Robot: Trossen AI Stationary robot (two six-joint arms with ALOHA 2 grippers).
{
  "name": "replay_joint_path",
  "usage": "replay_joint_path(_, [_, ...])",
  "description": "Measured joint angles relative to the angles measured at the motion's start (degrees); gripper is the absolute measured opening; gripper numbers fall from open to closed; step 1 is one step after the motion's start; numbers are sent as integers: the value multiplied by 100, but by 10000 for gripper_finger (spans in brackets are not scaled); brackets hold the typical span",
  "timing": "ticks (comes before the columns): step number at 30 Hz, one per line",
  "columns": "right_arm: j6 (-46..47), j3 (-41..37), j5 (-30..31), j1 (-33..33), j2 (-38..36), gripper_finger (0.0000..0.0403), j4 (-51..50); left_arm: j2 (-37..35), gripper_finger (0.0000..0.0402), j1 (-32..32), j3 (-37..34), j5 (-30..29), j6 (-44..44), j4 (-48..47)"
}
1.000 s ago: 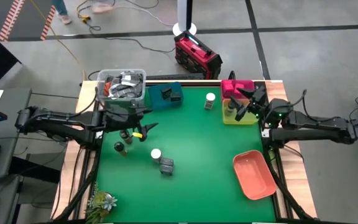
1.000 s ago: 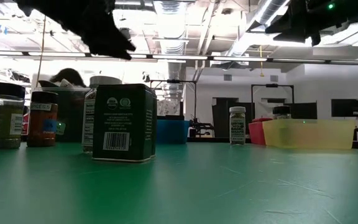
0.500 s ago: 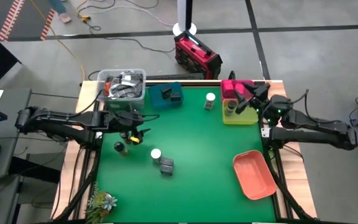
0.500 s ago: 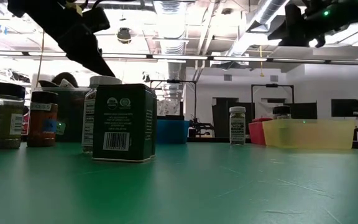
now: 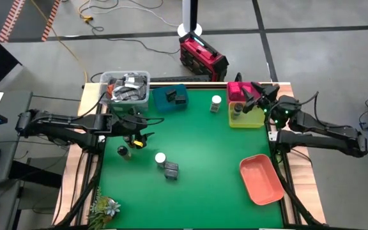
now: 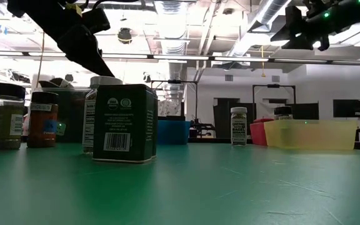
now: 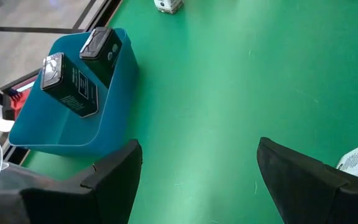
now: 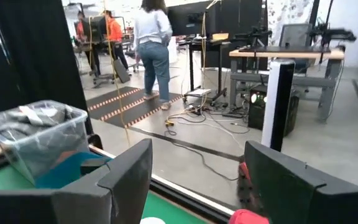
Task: Sort spices by type
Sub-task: Put the black seasoning from the middle left into the yellow bin
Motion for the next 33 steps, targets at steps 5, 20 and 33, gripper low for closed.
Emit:
replay_joint_path(5, [465, 0, 0, 70, 0, 284, -5, 0, 306, 0, 0, 1, 1, 2])
replay_joint_path(20, [1570, -2, -4, 470, 2, 284, -9, 1, 306, 0, 0, 1, 1, 2])
replay_joint_path(33, [1630, -2, -4, 555, 2, 284, -101, 2, 306, 0, 0, 1, 4, 4])
